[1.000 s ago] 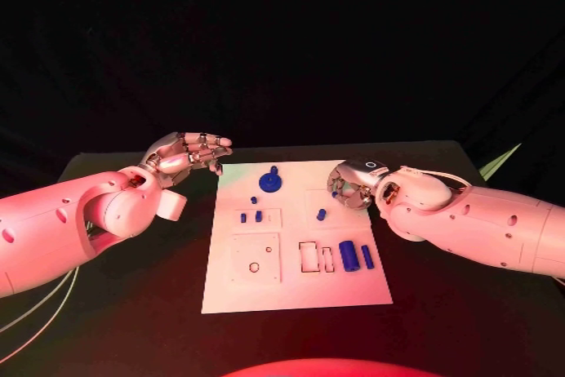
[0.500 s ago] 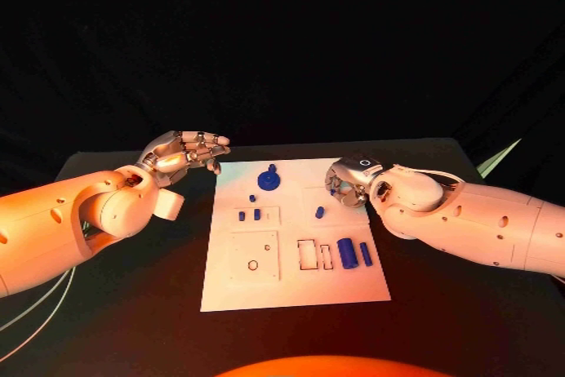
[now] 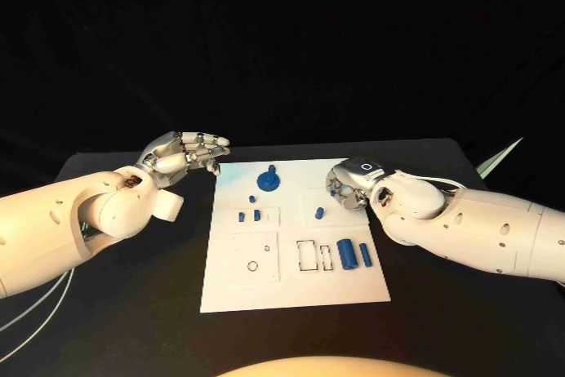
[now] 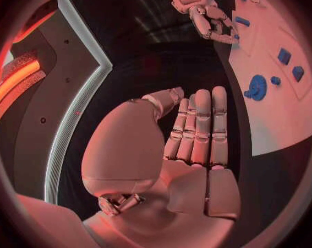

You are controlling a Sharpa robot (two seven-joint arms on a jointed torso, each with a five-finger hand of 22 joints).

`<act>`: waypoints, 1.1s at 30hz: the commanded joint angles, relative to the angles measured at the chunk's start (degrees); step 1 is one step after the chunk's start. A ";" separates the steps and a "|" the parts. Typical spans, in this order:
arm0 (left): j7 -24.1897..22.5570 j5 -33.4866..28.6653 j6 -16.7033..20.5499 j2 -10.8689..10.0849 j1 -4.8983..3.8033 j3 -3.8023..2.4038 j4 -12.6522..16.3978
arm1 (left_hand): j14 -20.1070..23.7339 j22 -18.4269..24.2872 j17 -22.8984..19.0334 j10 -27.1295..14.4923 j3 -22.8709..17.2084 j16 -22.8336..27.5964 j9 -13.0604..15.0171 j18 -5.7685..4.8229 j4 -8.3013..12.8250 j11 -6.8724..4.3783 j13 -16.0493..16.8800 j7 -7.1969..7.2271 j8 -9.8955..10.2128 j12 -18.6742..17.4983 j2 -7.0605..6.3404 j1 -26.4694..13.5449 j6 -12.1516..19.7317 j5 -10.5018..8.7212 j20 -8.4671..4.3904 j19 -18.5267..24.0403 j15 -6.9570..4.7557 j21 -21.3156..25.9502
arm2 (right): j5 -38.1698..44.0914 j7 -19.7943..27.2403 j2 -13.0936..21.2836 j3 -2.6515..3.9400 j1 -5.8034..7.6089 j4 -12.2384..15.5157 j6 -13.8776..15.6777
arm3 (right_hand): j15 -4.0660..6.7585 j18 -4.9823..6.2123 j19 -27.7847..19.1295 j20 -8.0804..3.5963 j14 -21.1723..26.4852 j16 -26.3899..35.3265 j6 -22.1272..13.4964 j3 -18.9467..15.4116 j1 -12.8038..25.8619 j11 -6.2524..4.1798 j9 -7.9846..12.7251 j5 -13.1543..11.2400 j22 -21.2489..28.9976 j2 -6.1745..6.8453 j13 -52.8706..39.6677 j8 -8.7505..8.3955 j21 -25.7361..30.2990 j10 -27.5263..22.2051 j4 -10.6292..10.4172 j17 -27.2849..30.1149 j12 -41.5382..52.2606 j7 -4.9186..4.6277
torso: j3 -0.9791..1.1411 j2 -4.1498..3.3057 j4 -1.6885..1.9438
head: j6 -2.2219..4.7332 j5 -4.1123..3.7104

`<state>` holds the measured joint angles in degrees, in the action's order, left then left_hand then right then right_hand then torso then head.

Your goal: Assemble the parts on the task board

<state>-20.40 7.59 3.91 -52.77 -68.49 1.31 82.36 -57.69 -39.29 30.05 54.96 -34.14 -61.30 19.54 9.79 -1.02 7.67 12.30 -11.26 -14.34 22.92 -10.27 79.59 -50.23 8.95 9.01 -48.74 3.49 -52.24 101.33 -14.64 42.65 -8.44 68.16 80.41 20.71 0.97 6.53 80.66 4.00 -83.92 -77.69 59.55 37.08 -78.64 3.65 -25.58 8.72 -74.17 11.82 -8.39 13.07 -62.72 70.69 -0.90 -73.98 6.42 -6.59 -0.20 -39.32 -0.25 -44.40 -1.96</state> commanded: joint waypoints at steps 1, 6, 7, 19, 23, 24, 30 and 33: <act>-0.03 0.06 -0.10 0.07 -0.02 -0.06 0.21 | 0.79 0.67 -0.76 -0.92 1.84 0.99 -0.17 0.77 0.19 0.13 -0.63 -0.29 -1.20 -0.11 0.03 -0.54 0.99 -0.20 -0.06 -0.58 0.07 0.79 | -0.10 -0.11 0.42 -0.14 -0.23 0.90 1.23 | 0.78 -1.64 1.48 0.05 -2.67 -0.60 2.37 2.59 0.41 -0.93 -1.35 0.33 -3.65 -1.99 -1.38 2.09 -1.57 2.95 1.55 -0.75 0.81 -0.11 | 0.00 -0.01 -0.03 | 0.13 0.07; 0.03 0.08 -0.07 0.07 -0.01 -0.06 0.11 | 0.82 0.70 -0.78 -0.97 1.84 1.04 -0.18 0.77 0.21 0.15 -0.65 -0.30 -1.21 -0.12 0.05 -0.48 1.01 -0.19 -0.06 -0.59 0.08 0.83 | -0.76 -0.16 1.20 -0.07 -0.02 1.80 2.52 | 0.81 -1.69 1.58 0.02 -2.65 -0.46 2.45 2.63 0.60 -0.96 -1.41 0.24 -3.82 -1.97 -1.40 2.14 -1.85 3.10 1.62 -0.55 0.78 -0.09 | -0.01 -0.04 -0.06 | 0.19 0.07; 0.04 0.09 -0.06 0.07 -0.01 -0.06 0.08 | 0.85 0.73 -0.80 -1.00 1.84 1.08 -0.19 0.77 0.23 0.16 -0.66 -0.31 -1.23 -0.13 0.06 -0.43 1.03 -0.18 -0.06 -0.59 0.08 0.87 | -0.91 -0.16 1.33 -0.05 0.02 1.92 2.68 | 0.81 -1.69 1.58 0.02 -2.65 -0.46 2.45 2.63 0.60 -0.96 -1.41 0.24 -3.82 -1.97 -1.40 2.14 -1.85 3.10 1.62 -0.55 0.78 -0.09 | -0.01 -0.04 -0.07 | 0.21 0.07; 0.20 0.11 -0.14 0.12 -0.01 -0.06 -0.32 | 0.95 0.80 -0.88 -1.10 1.86 1.23 -0.21 0.76 0.28 0.20 -0.71 -0.35 -1.26 -0.16 0.08 -0.32 1.09 -0.15 -0.05 -0.59 0.11 0.97 | -3.80 0.29 4.18 0.38 0.92 5.58 5.49 | 0.82 -1.73 1.64 0.01 -2.64 -0.38 2.49 2.64 0.75 -0.97 -1.45 0.16 -3.92 -1.95 -1.41 2.17 -2.03 3.16 1.66 -0.43 0.75 -0.09 | 0.04 0.02 -0.11 | 0.29 0.17; 0.25 0.11 -0.26 0.22 -0.01 -0.06 -0.41 | 0.99 0.82 -0.91 -1.15 1.87 1.29 -0.22 0.76 0.30 0.21 -0.73 -0.36 -1.28 -0.18 0.09 -0.28 1.10 -0.14 -0.05 -0.59 0.12 1.01 | -4.96 0.58 4.74 0.50 1.09 7.80 6.55 | 0.83 -1.76 1.69 0.00 -2.67 -0.43 2.51 2.65 0.85 -0.98 -1.47 0.08 -4.02 -1.95 -1.41 2.19 -2.19 3.20 1.68 -0.49 0.71 -0.08 | 0.05 0.00 -0.09 | 0.41 0.19; 0.27 0.11 -0.30 0.25 -0.01 -0.06 -0.44 | 0.99 0.82 -0.91 -1.15 1.87 1.29 -0.22 0.76 0.30 0.21 -0.73 -0.36 -1.28 -0.18 0.09 -0.28 1.10 -0.14 -0.05 -0.59 0.12 1.01 | -5.33 0.67 4.78 0.52 1.11 8.48 6.71 | 0.83 -1.78 1.72 0.00 -2.66 -0.41 2.51 2.66 0.87 -0.99 -1.48 0.07 -4.07 -1.94 -1.41 2.19 -2.30 3.21 1.70 -0.45 0.70 -0.08 | 0.06 -0.02 -0.04 | 0.45 0.20; 0.33 0.08 -0.42 0.45 0.00 -0.05 -0.60 | 1.03 0.86 -0.95 -1.23 1.88 1.37 -0.23 0.76 0.32 0.24 -0.76 -0.38 -1.30 -0.21 0.10 -0.23 1.12 -0.13 -0.04 -0.59 0.13 1.07 | -6.54 1.00 4.14 0.57 0.81 13.09 7.48 | 0.84 -1.75 1.69 -0.01 -2.64 -0.32 2.51 2.68 0.88 -0.99 -1.48 0.08 -4.01 -1.95 -1.41 2.19 -2.17 3.21 1.73 -0.34 0.68 -0.08 | 0.05 0.00 0.06 | 0.33 0.93; 0.31 0.06 -0.39 0.56 0.00 -0.05 -0.67 | 1.03 0.86 -0.95 -1.23 1.88 1.37 -0.23 0.76 0.32 0.24 -0.76 -0.38 -1.30 -0.21 0.10 -0.23 1.12 -0.13 -0.04 -0.59 0.13 1.07 | -6.71 1.11 3.37 0.57 0.59 14.99 7.58 | 0.84 -1.75 1.69 -0.01 -2.65 -0.33 2.50 2.70 0.89 -0.99 -1.49 0.10 -4.02 -1.95 -1.40 2.19 -2.16 3.21 1.75 -0.34 0.66 -0.08 | 0.00 0.02 0.05 | 0.23 1.56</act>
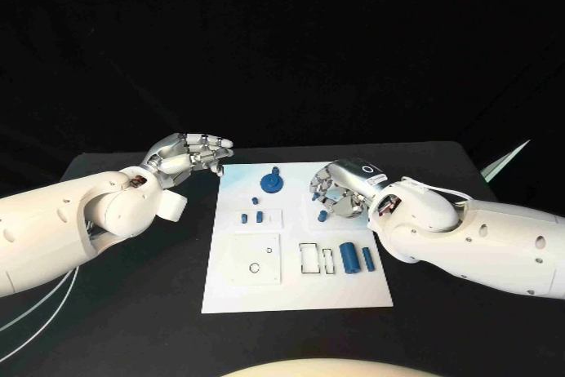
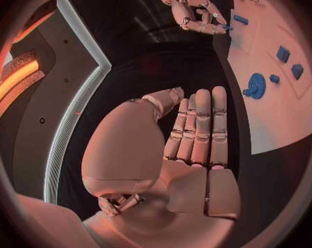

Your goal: Assemble the parts on the task board

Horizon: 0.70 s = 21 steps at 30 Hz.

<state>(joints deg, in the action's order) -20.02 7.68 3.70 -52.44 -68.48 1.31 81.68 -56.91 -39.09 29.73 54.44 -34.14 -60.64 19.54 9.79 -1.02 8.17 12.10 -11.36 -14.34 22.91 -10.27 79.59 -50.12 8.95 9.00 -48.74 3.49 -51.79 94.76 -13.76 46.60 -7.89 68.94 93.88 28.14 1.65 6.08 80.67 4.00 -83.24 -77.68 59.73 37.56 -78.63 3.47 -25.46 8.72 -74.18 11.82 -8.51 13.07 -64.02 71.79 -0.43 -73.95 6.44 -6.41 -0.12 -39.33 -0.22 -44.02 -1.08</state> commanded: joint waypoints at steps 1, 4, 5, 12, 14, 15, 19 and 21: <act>-0.09 -0.04 -0.18 0.28 -0.01 -0.05 0.00 | 0.31 0.69 -0.68 -0.77 1.90 0.80 -0.23 0.75 0.33 -0.23 -0.60 -0.29 -1.33 -0.23 0.11 -0.20 1.03 -0.12 -0.04 -0.59 0.15 0.68 | -0.17 0.26 -0.85 0.02 -0.28 2.08 0.13 | 0.17 -1.29 1.66 -0.02 -3.33 -0.31 2.29 2.28 0.90 -0.80 -1.62 0.18 -4.01 -1.95 -1.28 2.17 -0.83 2.10 1.34 -0.33 0.59 -0.27 | -0.10 0.00 0.03 | -0.23 0.95; -0.13 -0.09 -0.15 0.37 0.00 -0.05 -0.03 | 0.31 0.69 -0.68 -0.77 1.90 0.80 -0.23 0.75 0.33 -0.23 -0.60 -0.29 -1.33 -0.23 0.11 -0.20 1.03 -0.12 -0.04 -0.59 0.15 0.68 | -0.17 0.34 -1.83 0.01 -0.55 3.31 -0.09 | 0.17 -1.29 1.66 -0.02 -3.33 -0.31 2.29 2.28 0.90 -0.80 -1.62 0.18 -4.01 -1.95 -1.28 2.17 -0.83 2.10 1.34 -0.33 0.59 -0.27 | -0.15 0.02 0.03 | -0.44 1.99; -0.14 -0.13 -0.11 0.40 0.00 -0.05 -0.05 | 0.31 0.69 -0.68 -0.77 1.90 0.80 -0.23 0.75 0.33 -0.23 -0.60 -0.29 -1.33 -0.23 0.11 -0.20 1.03 -0.12 -0.04 -0.59 0.15 0.68 | -0.14 0.36 -2.16 0.00 -0.62 3.56 -0.20 | 0.17 -1.29 1.66 -0.02 -3.33 -0.31 2.29 2.28 0.90 -0.80 -1.62 0.18 -4.01 -1.95 -1.28 2.17 -0.83 2.10 1.34 -0.33 0.59 -0.27 | -0.17 0.05 -0.01 | -0.50 2.21; -0.23 -0.35 0.21 0.67 0.00 -0.05 -0.06 | 0.31 0.69 -0.68 -0.77 1.90 0.80 -0.23 0.75 0.33 -0.23 -0.60 -0.29 -1.33 -0.23 0.11 -0.20 1.03 -0.12 -0.04 -0.59 0.15 0.68 | 0.41 0.53 -5.23 -0.37 -1.83 3.56 -1.61 | 0.17 -1.29 1.66 -0.04 -3.33 -0.29 2.26 2.35 0.94 -0.79 -1.63 0.27 -4.01 -1.97 -1.27 2.16 -0.80 2.10 1.41 -0.29 0.53 -0.29 | -0.23 -0.03 -0.09 | -0.92 4.17; -0.20 -0.39 0.31 0.71 0.00 -0.05 -0.06 | 0.35 0.73 -0.72 -0.83 1.92 0.88 -0.24 0.75 0.34 -0.21 -0.62 -0.31 -1.36 -0.24 0.13 -0.17 1.05 -0.12 -0.03 -0.58 0.17 0.73 | 0.70 0.61 -6.15 -0.50 -2.44 3.03 -2.11 | 0.17 -1.29 1.66 -0.04 -3.33 -0.29 2.26 2.35 0.94 -0.79 -1.63 0.27 -4.01 -1.97 -1.27 2.16 -0.80 2.10 1.41 -0.29 0.53 -0.29 | -0.22 -0.05 -0.05 | -1.13 4.44; -0.18 -0.40 0.36 0.75 0.00 -0.05 -0.09 | 0.35 0.73 -0.72 -0.83 1.92 0.88 -0.24 0.75 0.34 -0.21 -0.62 -0.31 -1.36 -0.24 0.13 -0.17 1.05 -0.12 -0.03 -0.58 0.17 0.73 | 0.84 0.62 -6.56 -0.56 -2.75 2.75 -2.37 | 0.17 -1.29 1.66 -0.04 -3.33 -0.29 2.26 2.35 0.94 -0.79 -1.63 0.27 -4.01 -1.97 -1.27 2.16 -0.80 2.10 1.41 -0.29 0.53 -0.29 | -0.20 -0.06 -0.01 | -1.22 4.53; -0.06 -0.43 0.40 0.93 -0.01 -0.04 -0.14 | 0.35 0.73 -0.72 -0.83 1.92 0.88 -0.24 0.75 0.34 -0.21 -0.62 -0.31 -1.36 -0.24 0.13 -0.17 1.05 -0.12 -0.03 -0.58 0.17 0.73 | 1.43 0.59 -8.02 -0.80 -3.98 1.74 -3.20 | 0.17 -1.23 1.56 -0.05 -3.31 -0.20 2.22 2.42 0.99 -0.77 -1.64 0.36 -3.88 -2.00 -1.26 2.14 -0.47 2.09 1.48 -0.15 0.45 -0.32 | -0.21 -0.07 0.04 | -1.66 5.16; -0.03 -0.44 0.39 1.00 -0.02 -0.04 -0.11 | 0.35 0.73 -0.72 -0.83 1.92 0.88 -0.24 0.75 0.34 -0.21 -0.62 -0.31 -1.36 -0.24 0.13 -0.17 1.05 -0.12 -0.03 -0.58 0.17 0.73 | 1.73 0.54 -8.50 -0.87 -4.46 1.48 -3.50 | 0.17 -1.23 1.56 -0.05 -3.31 -0.20 2.22 2.42 0.99 -0.77 -1.64 0.36 -3.88 -2.00 -1.26 2.14 -0.47 2.09 1.48 -0.15 0.45 -0.32 | -0.23 -0.11 0.00 | -1.80 5.41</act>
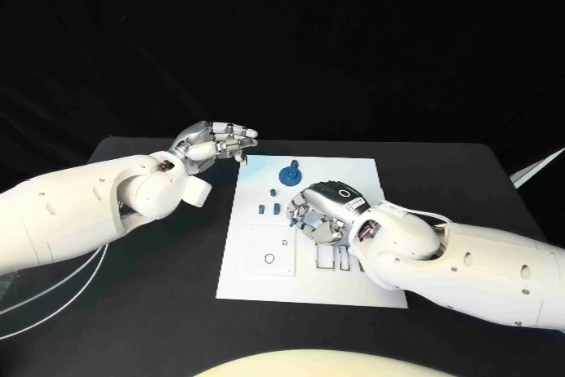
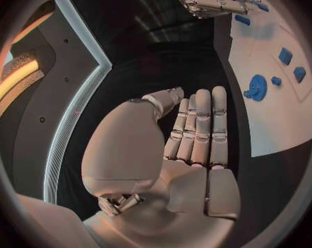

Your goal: Assemble the parts on the task board

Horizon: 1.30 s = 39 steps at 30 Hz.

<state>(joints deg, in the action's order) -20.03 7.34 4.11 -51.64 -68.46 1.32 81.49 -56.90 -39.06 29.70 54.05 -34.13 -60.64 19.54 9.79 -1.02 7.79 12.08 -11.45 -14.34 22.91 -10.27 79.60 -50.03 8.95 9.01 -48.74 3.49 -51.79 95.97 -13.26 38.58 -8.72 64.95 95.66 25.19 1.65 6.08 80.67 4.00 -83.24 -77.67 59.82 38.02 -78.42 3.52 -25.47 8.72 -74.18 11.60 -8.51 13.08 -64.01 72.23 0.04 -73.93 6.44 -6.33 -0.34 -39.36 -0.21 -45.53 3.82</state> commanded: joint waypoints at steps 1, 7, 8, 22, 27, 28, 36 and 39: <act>0.00 -0.10 -0.02 0.22 -0.04 -0.05 0.08 | 0.33 0.70 -0.69 -0.44 1.92 0.88 -0.24 0.75 0.33 0.17 -0.60 -0.22 -1.36 -0.24 0.13 -0.17 0.95 -0.12 -0.03 -0.58 0.17 0.73 | 0.62 0.02 -0.66 -0.07 -0.62 -0.39 -0.65 | 0.17 -1.22 1.56 -0.05 -3.30 -0.20 2.13 1.96 0.77 -0.83 -1.63 0.36 -3.88 -1.78 -1.26 2.14 -0.48 1.65 1.02 -0.18 0.45 -0.41 | 0.02 -0.08 -0.03 | -0.31 0.56; 0.09 -0.11 -0.09 0.38 -0.04 -0.05 0.11 | 0.36 0.73 -0.72 -0.47 1.95 0.93 -0.24 0.75 0.33 0.18 -0.61 -0.22 -1.39 -0.24 0.12 -0.16 0.95 -0.12 -0.02 -0.58 0.18 0.78 | 0.99 -0.10 -1.60 -0.22 -1.41 -0.94 -1.07 | 0.16 -1.22 1.55 -0.05 -3.30 -0.18 2.10 2.00 0.81 -0.82 -1.64 0.40 -3.88 -1.79 -1.25 2.12 -0.46 1.63 1.06 -0.15 0.41 -0.42 | 0.08 -0.05 -0.09 | -0.83 1.08; 0.10 -0.11 -0.10 0.41 -0.04 -0.05 0.11 | 0.36 0.73 -0.72 -0.47 1.95 0.93 -0.24 0.75 0.33 0.18 -0.61 -0.22 -1.39 -0.24 0.12 -0.16 0.95 -0.12 -0.02 -0.58 0.18 0.78 | 1.06 -0.13 -1.73 -0.24 -1.52 -1.01 -1.11 | 0.16 -1.22 1.55 -0.05 -3.30 -0.18 2.10 2.00 0.81 -0.82 -1.64 0.40 -3.88 -1.79 -1.25 2.12 -0.46 1.63 1.06 -0.15 0.41 -0.42 | 0.07 -0.06 -0.09 | -0.88 1.14; 0.34 -0.14 -0.43 0.44 -0.05 -0.05 0.13 | 0.42 0.85 -0.83 -0.68 2.12 1.13 -0.27 0.73 0.21 0.25 -0.69 -0.25 -1.48 -0.30 0.13 -0.29 1.01 -0.14 0.04 -0.55 0.25 0.97 | 1.74 -0.19 -2.72 -0.40 -2.84 -1.61 -1.52 | 0.15 -1.21 1.54 -0.05 -3.30 -0.15 2.04 2.07 0.89 -0.79 -1.65 0.48 -3.88 -1.83 -1.25 2.10 -0.41 1.63 1.15 -0.09 0.32 -0.45 | 0.12 -0.06 -0.06 | -1.31 1.15; 0.39 -0.15 -0.51 0.40 -0.05 -0.05 0.11 | 0.43 0.88 -0.85 -0.74 2.16 1.17 -0.28 0.72 0.16 0.26 -0.71 -0.26 -1.48 -0.32 0.12 -0.34 1.06 -0.15 0.05 -0.55 0.27 1.02 | 1.95 -0.26 -2.80 -0.41 -2.98 -1.74 -1.50 | 0.15 -1.21 1.54 -0.05 -3.30 -0.15 2.04 2.07 0.89 -0.79 -1.65 0.48 -3.88 -1.83 -1.25 2.10 -0.41 1.63 1.15 -0.09 0.32 -0.45 | 0.11 -0.04 -0.06 | -1.44 1.21; 0.40 -0.15 -0.52 0.39 -0.05 -0.05 0.10 | 0.43 0.88 -0.85 -0.74 2.16 1.17 -0.28 0.72 0.16 0.26 -0.71 -0.26 -1.48 -0.32 0.12 -0.34 1.06 -0.15 0.05 -0.55 0.27 1.02 | 1.98 -0.27 -2.80 -0.41 -3.00 -1.76 -1.50 | 0.15 -1.21 1.54 -0.05 -3.30 -0.15 2.04 2.07 0.89 -0.79 -1.65 0.48 -3.88 -1.83 -1.25 2.10 -0.41 1.63 1.15 -0.09 0.32 -0.45 | 0.10 -0.04 -0.08 | -1.44 1.19; 0.49 -0.15 -0.62 0.30 -0.05 -0.05 0.10 | 0.44 0.91 -0.88 -0.82 2.19 1.21 -0.30 0.72 0.15 0.27 -0.74 -0.26 -1.48 -0.35 0.12 -0.34 1.11 -0.15 0.06 -0.55 0.28 1.07 | 2.31 -0.48 -2.79 -0.42 -3.04 -1.93 -1.90 | 0.15 -1.21 1.54 -0.05 -3.30 -0.15 2.04 2.07 0.89 -0.79 -1.65 0.48 -3.88 -1.83 -1.25 2.10 -0.41 1.63 1.15 -0.09 0.32 -0.45 | 0.11 -0.07 -0.03 | -1.60 1.20; 0.55 -0.15 -0.64 0.27 -0.05 -0.05 0.09 | 0.44 0.95 -0.90 -0.92 2.23 1.25 -0.31 0.72 0.13 0.30 -0.77 -0.27 -1.49 -0.38 0.11 -0.36 1.18 -0.15 0.08 -0.54 0.29 1.13 | 2.60 -0.70 -2.78 -0.42 -3.05 -2.00 -2.00 | 0.13 -1.23 1.58 -0.05 -3.31 -0.14 2.00 2.12 0.97 -0.78 -1.67 0.54 -3.95 -1.84 -1.25 2.09 -0.52 1.63 1.23 -0.07 0.25 -0.47 | 0.11 -0.07 -0.03 | -1.60 1.20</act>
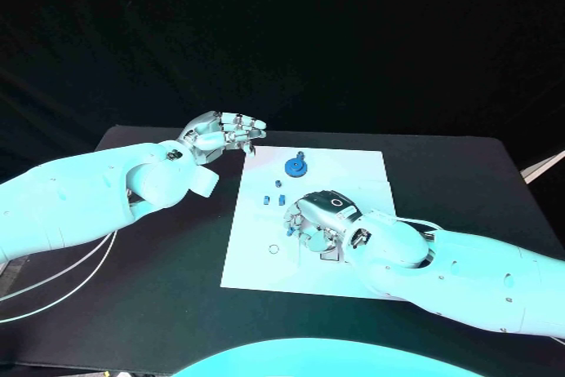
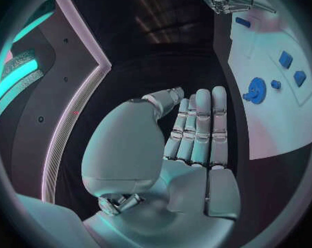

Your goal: Assemble the parts on the task board

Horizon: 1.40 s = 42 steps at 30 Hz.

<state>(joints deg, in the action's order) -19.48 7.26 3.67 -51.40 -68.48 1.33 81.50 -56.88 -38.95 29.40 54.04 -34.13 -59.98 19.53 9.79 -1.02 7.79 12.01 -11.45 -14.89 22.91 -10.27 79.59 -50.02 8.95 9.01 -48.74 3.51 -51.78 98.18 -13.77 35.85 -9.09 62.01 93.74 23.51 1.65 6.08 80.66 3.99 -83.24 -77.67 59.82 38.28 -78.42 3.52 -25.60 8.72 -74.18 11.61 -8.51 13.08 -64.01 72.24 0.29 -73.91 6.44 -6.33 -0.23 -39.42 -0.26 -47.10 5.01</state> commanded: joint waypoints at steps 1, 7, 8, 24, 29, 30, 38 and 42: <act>0.02 -0.07 -0.22 0.01 -0.03 -0.05 0.08 | 0.42 0.85 -0.60 -0.92 2.23 0.59 -0.31 0.72 0.13 0.29 -0.70 -0.27 -0.95 -0.38 0.11 -0.36 1.17 -0.15 0.08 -0.54 0.28 1.13 | 0.51 -0.28 -0.05 -0.06 -0.10 -0.10 -0.31 | 0.14 -1.24 1.59 -0.04 -3.31 -0.14 2.00 1.86 0.97 -0.78 -1.54 0.54 -3.95 -1.84 -1.25 2.09 -0.52 1.62 0.97 -0.09 0.26 -0.47 | -0.02 0.02 -0.02 | -0.02 -0.03; 0.12 -0.07 -0.35 -0.02 -0.03 -0.05 0.06 | 0.42 0.85 -0.60 -0.92 2.23 0.59 -0.31 0.72 0.13 0.29 -0.70 -0.27 -0.95 -0.38 0.11 -0.36 1.17 -0.15 0.08 -0.54 0.28 1.13 | 1.25 -0.82 -0.12 -0.06 -0.11 -0.14 -0.05 | 0.14 -1.24 1.59 -0.04 -3.31 -0.14 2.00 1.86 0.97 -0.78 -1.54 0.54 -3.95 -1.84 -1.25 2.09 -0.52 1.62 0.97 -0.09 0.26 -0.47 | -0.02 0.03 0.01 | -0.06 -0.01; 0.15 -0.07 -0.38 -0.02 -0.03 -0.05 0.06 | 0.42 0.85 -0.60 -0.92 2.23 0.59 -0.31 0.72 0.13 0.29 -0.70 -0.27 -0.95 -0.38 0.11 -0.36 1.17 -0.15 0.08 -0.54 0.28 1.13 | 1.33 -0.88 -0.16 -0.06 -0.11 -0.15 -0.03 | 0.14 -1.24 1.59 -0.04 -3.31 -0.14 2.00 1.86 0.97 -0.78 -1.54 0.54 -3.95 -1.84 -1.25 2.09 -0.52 1.62 0.97 -0.09 0.26 -0.47 | -0.02 0.03 0.01 | -0.06 -0.01; 0.45 -0.07 -0.74 -0.02 -0.03 -0.05 -0.04 | 0.53 0.98 -0.70 -1.19 2.32 0.78 -0.34 0.72 0.07 0.35 -0.79 -0.30 -1.01 -0.46 0.13 -0.35 1.31 -0.15 0.12 -0.52 0.33 1.34 | 1.83 -1.24 -0.24 -0.07 -0.20 -0.12 0.85 | 0.13 -1.25 1.61 -0.04 -3.32 -0.16 1.97 1.89 1.02 -0.77 -1.55 0.60 -3.99 -1.85 -1.25 2.08 -0.58 1.62 1.03 -0.10 0.21 -0.48 | 0.00 0.04 -0.01 | -0.04 0.09; 0.49 -0.07 -0.79 -0.02 -0.03 -0.05 -0.11 | 0.56 1.02 -0.73 -1.25 2.33 0.84 -0.35 0.72 0.07 0.36 -0.81 -0.30 -1.03 -0.47 0.14 -0.33 1.33 -0.15 0.13 -0.50 0.34 1.39 | 1.93 -1.25 -0.03 -0.07 -0.20 0.08 0.87 | 0.12 -1.26 1.63 -0.04 -3.32 -0.14 1.95 1.94 1.08 -0.76 -1.57 0.69 -4.04 -1.86 -1.25 2.07 -0.65 1.64 1.11 -0.07 0.16 -0.49 | 0.00 0.03 0.00 | -0.07 0.10; 0.49 -0.07 -0.80 -0.02 -0.03 -0.05 -0.12 | 0.61 1.06 -0.77 -1.31 2.34 0.92 -0.36 0.73 0.09 0.37 -0.83 -0.30 -1.06 -0.48 0.16 -0.28 1.35 -0.15 0.14 -0.49 0.35 1.46 | 1.94 -1.25 0.01 -0.07 -0.20 0.11 0.83 | 0.12 -1.26 1.63 -0.04 -3.32 -0.14 1.95 1.94 1.08 -0.76 -1.57 0.69 -4.04 -1.86 -1.25 2.07 -0.65 1.64 1.11 -0.07 0.16 -0.49 | 0.00 0.03 0.00 | -0.07 0.10; 0.55 -0.07 -0.90 -0.03 -0.03 -0.05 -0.14 | 0.65 1.09 -0.80 -1.35 2.35 0.98 -0.36 0.73 0.09 0.37 -0.84 -0.31 -1.09 -0.48 0.17 -0.25 1.37 -0.15 0.15 -0.48 0.35 1.51 | 2.21 -1.38 0.21 -0.07 -0.20 0.21 -0.36 | 0.12 -1.26 1.63 -0.04 -3.32 -0.14 1.95 1.94 1.08 -0.76 -1.57 0.69 -4.04 -1.86 -1.25 2.07 -0.65 1.64 1.11 -0.07 0.16 -0.49 | -0.01 0.02 -0.02 | -0.20 0.13; 0.59 -0.07 -0.94 -0.03 -0.03 -0.05 -0.14 | 0.65 1.09 -0.80 -1.35 2.35 0.98 -0.36 0.73 0.09 0.37 -0.84 -0.31 -1.09 -0.48 0.17 -0.25 1.37 -0.15 0.15 -0.48 0.35 1.51 | 2.46 -1.50 0.22 -0.07 -0.20 0.21 -0.72 | 0.12 -1.26 1.63 -0.04 -3.32 -0.14 1.95 1.94 1.08 -0.76 -1.57 0.69 -4.04 -1.86 -1.25 2.07 -0.65 1.64 1.11 -0.07 0.16 -0.49 | -0.01 0.01 0.01 | -0.27 0.13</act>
<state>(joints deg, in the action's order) -18.85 7.25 2.93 -51.48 -68.48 1.33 81.28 -56.58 -38.53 29.16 53.63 -34.13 -59.97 19.53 9.79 -1.02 8.18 11.89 -11.65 -15.18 22.90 -10.27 79.59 -49.42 8.95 9.01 -48.74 3.80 -51.12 100.39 -15.21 36.05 -9.15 61.86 93.85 23.10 1.65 6.08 80.66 3.99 -83.25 -77.67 59.83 38.35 -78.42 3.51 -25.65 8.72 -74.18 11.61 -8.51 13.08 -64.01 72.40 0.37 -73.90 6.42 -6.33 -0.23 -39.39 -0.27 -47.30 5.16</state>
